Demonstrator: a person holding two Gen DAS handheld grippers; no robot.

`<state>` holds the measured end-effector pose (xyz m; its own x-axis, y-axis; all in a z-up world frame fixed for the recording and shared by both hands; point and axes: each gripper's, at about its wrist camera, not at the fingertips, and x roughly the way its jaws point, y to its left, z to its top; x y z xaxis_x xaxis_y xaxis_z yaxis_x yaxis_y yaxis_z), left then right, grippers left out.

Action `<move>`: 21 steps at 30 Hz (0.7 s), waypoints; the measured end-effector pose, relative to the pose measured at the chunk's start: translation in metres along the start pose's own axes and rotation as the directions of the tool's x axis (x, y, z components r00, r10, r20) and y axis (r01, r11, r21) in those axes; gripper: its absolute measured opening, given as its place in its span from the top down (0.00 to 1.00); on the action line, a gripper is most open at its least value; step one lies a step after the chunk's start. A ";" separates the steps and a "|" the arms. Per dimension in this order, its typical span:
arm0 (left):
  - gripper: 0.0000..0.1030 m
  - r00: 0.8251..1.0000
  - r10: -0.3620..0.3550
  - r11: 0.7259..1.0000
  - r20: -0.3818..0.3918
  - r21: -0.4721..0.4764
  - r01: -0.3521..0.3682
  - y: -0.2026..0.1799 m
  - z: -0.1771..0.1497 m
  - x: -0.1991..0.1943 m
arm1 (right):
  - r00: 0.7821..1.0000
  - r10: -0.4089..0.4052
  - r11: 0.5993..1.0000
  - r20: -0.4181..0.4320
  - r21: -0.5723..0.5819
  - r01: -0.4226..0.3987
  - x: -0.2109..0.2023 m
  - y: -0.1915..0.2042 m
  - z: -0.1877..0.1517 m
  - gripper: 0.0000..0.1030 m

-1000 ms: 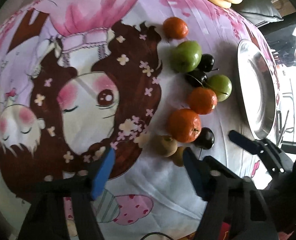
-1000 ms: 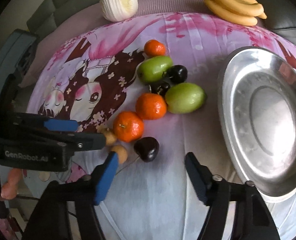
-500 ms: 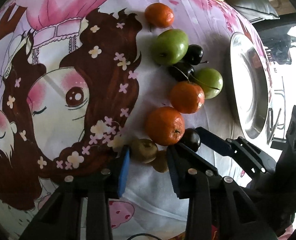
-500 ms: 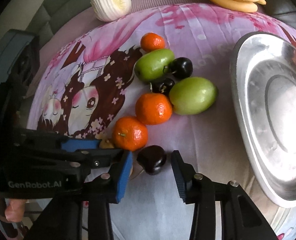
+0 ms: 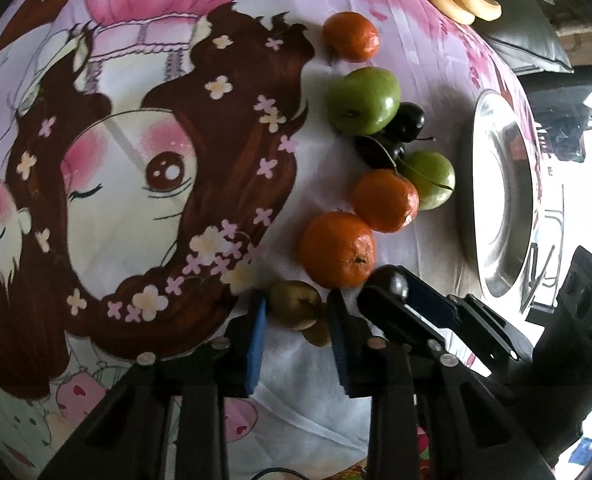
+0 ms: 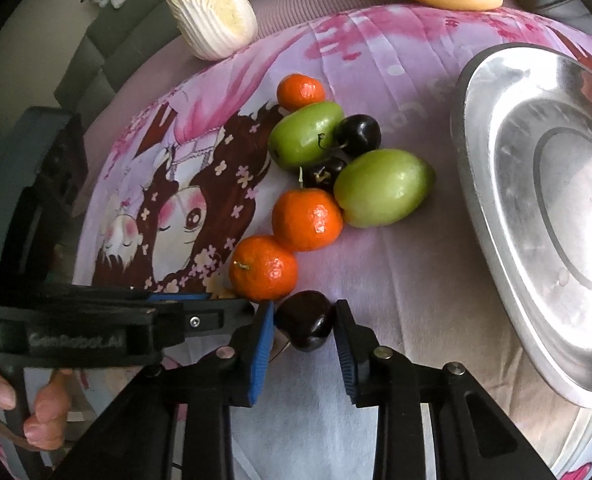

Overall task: Organize fruits
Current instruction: 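Grasp a brown longan with the left tool while the right tool grasps a dark plum, then carry the longan in the left tool while the right tool carries the plum over the bowl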

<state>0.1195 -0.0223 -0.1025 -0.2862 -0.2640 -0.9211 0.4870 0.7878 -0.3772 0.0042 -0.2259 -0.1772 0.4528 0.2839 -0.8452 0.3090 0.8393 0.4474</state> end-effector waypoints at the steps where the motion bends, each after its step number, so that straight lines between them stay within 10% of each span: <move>1: 0.73 1.000 0.002 1.000 0.002 -0.004 -0.002 0.008 -0.003 -0.004 | 1.000 0.002 1.000 0.003 0.004 -0.002 -0.003 -0.002 -0.001 0.69; 21: 0.73 0.997 0.018 1.000 0.071 -0.026 -0.016 0.008 -0.037 -0.062 | 0.994 0.044 0.999 0.097 0.019 -0.046 -0.056 -0.013 0.001 0.69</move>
<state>0.1107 0.0207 -0.0448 -0.2180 -0.2888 -0.9322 0.4695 0.8064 -0.3596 -0.0238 -0.2532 -0.1354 0.5446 0.2739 -0.7927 0.3040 0.8164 0.4910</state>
